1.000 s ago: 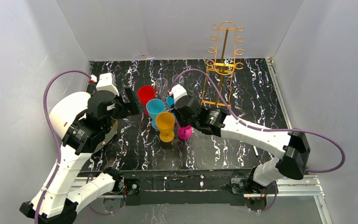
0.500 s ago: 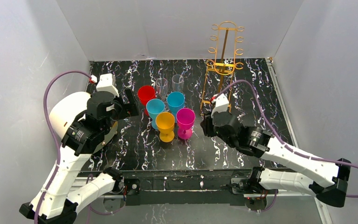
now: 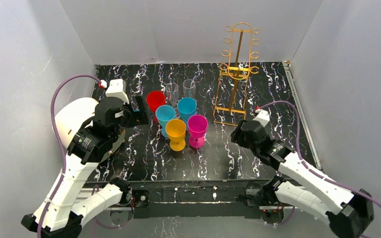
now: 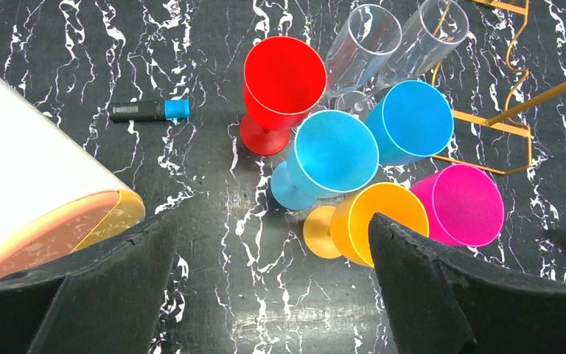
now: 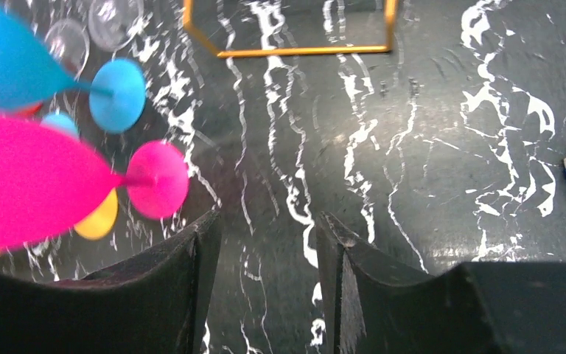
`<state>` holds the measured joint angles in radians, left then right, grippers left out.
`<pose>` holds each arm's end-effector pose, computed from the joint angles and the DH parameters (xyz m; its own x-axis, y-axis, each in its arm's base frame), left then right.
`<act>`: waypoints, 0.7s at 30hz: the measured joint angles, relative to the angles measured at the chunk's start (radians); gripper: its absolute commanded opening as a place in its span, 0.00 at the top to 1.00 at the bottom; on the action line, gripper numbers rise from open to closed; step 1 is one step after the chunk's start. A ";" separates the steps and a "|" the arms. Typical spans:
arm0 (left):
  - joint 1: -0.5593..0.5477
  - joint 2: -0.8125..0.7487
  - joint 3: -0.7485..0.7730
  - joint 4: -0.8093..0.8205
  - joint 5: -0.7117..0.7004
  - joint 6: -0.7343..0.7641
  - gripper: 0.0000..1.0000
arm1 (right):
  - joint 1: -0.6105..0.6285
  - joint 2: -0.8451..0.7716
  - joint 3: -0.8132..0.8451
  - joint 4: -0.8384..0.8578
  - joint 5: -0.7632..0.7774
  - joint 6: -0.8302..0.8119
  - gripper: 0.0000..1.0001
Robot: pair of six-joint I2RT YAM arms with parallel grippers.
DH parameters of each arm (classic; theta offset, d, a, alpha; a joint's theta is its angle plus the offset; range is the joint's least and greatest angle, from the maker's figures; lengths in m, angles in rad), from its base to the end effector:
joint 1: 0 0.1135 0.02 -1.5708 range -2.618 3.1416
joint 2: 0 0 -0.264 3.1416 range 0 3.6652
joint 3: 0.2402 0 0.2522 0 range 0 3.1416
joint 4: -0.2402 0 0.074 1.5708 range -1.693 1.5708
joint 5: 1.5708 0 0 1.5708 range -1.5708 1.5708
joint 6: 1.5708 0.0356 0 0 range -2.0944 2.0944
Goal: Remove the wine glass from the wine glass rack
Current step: Adjust the wine rack at the center of the board.
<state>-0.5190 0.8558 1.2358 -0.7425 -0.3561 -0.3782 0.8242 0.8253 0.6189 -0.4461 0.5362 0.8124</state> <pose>0.1386 -0.0649 0.4213 -0.3533 -0.1967 -0.9146 0.0553 0.9715 -0.2304 0.1329 0.1169 0.2525 -0.5415 0.3336 -0.7716 0.0550 0.9300 0.3635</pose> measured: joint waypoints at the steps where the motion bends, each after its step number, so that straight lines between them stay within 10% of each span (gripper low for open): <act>1: 0.000 0.002 -0.001 0.000 0.000 0.000 0.02 | -0.077 0.007 -0.011 0.022 -0.053 0.000 0.40; 8: 0.000 0.005 -0.001 0.001 0.005 -0.004 0.02 | -0.473 0.133 -0.072 0.191 -0.459 -0.003 0.36; 21: 0.000 0.011 -0.011 0.001 0.013 -0.007 0.02 | -0.589 0.482 0.029 0.413 -0.708 0.032 0.34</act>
<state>-0.5190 0.8665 1.2247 -0.7418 -0.3428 -0.3855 0.2352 1.3075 0.6479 -0.0334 -0.1722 0.8448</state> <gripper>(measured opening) 0.983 0.664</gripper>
